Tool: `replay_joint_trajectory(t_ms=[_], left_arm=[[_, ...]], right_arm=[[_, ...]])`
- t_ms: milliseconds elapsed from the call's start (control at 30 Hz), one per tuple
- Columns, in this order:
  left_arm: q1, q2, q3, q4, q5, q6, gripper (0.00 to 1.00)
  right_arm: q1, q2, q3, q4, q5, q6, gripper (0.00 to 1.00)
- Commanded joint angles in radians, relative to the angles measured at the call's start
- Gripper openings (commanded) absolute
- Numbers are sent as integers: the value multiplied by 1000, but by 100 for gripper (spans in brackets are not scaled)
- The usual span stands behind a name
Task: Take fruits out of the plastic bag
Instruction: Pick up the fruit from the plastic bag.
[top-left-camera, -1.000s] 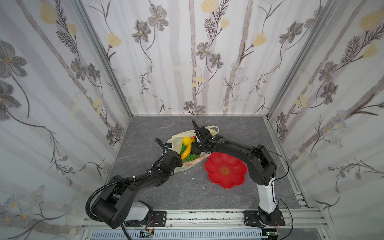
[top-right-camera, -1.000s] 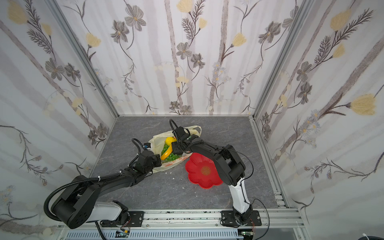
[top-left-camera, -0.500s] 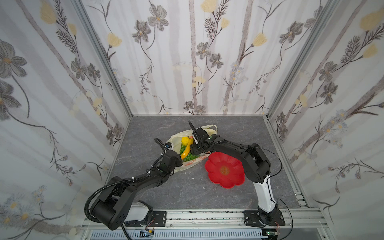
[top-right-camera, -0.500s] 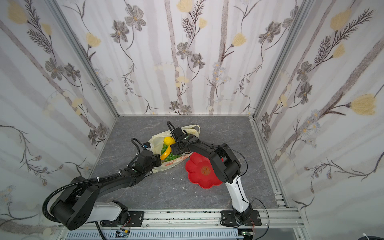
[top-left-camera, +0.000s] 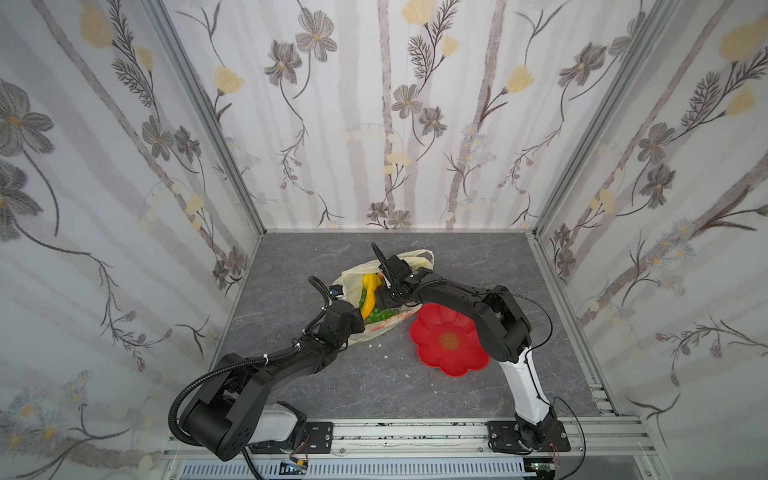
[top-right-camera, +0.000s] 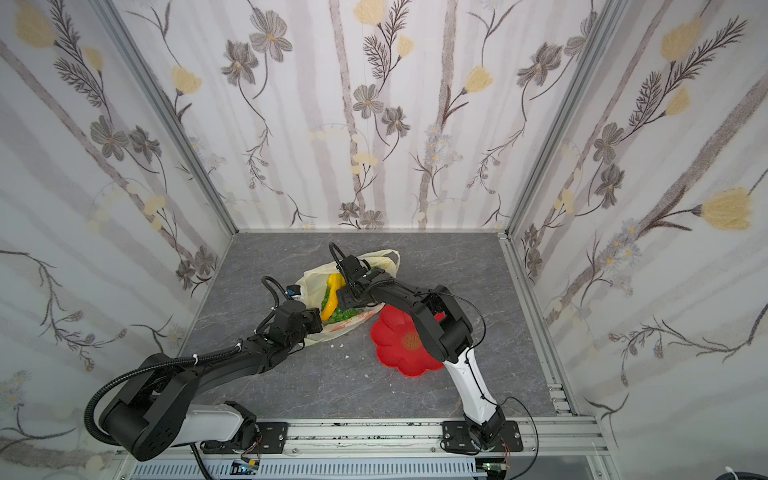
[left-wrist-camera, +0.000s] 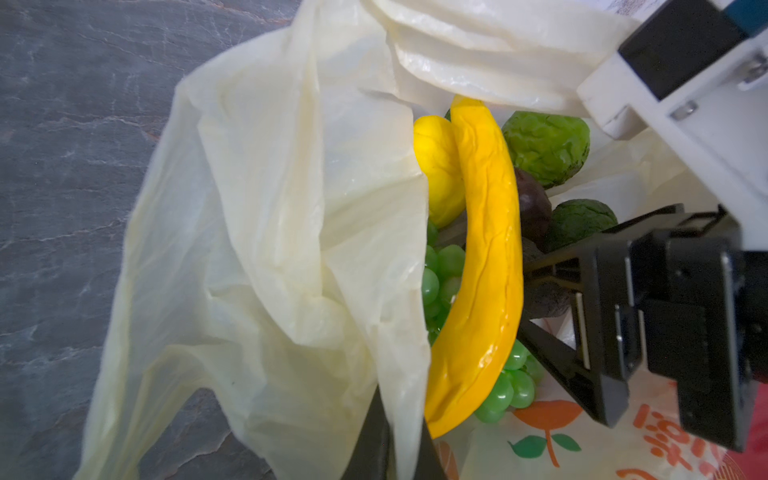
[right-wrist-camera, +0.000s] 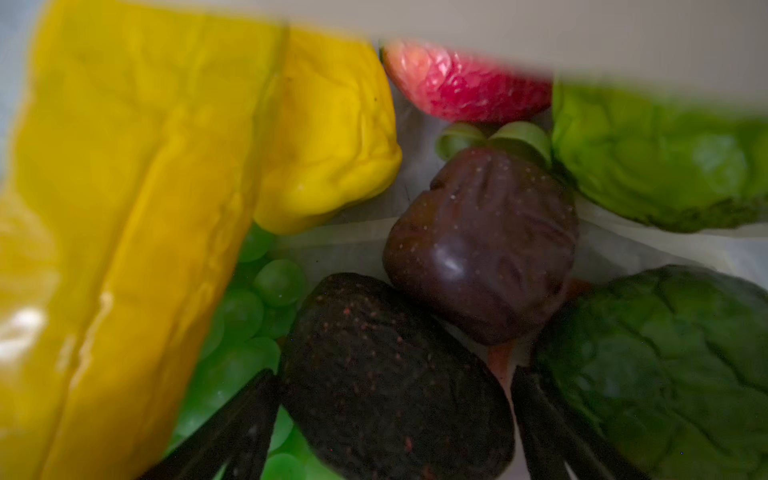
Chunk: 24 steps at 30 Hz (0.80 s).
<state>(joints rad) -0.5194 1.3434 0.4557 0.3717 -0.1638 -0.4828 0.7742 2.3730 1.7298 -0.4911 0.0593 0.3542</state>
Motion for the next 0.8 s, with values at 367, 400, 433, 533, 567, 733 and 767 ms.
replay_joint_trajectory(t_ms=[367, 400, 433, 533, 567, 733, 767], left_arm=[[1, 5, 1, 30, -2, -6, 9], [1, 5, 1, 30, -3, -4, 9], [1, 6, 0, 30, -3, -4, 9], [1, 5, -2, 30, -5, -4, 9], [2, 5, -2, 30, -5, -4, 9], [2, 4, -2, 30, -8, -5, 9], [2, 4, -1, 30, -8, -4, 9]], right_arm=[[5, 51, 57, -14, -11, -9, 80], [5, 48, 57, -14, -15, -9, 77], [6, 45, 56, -17, -15, -11, 75], [7, 31, 53, -20, -16, -12, 69], [8, 25, 52, -21, -19, -12, 68], [10, -2, 40, -7, -40, -11, 64], [10, -4, 38, -3, -44, -8, 64]])
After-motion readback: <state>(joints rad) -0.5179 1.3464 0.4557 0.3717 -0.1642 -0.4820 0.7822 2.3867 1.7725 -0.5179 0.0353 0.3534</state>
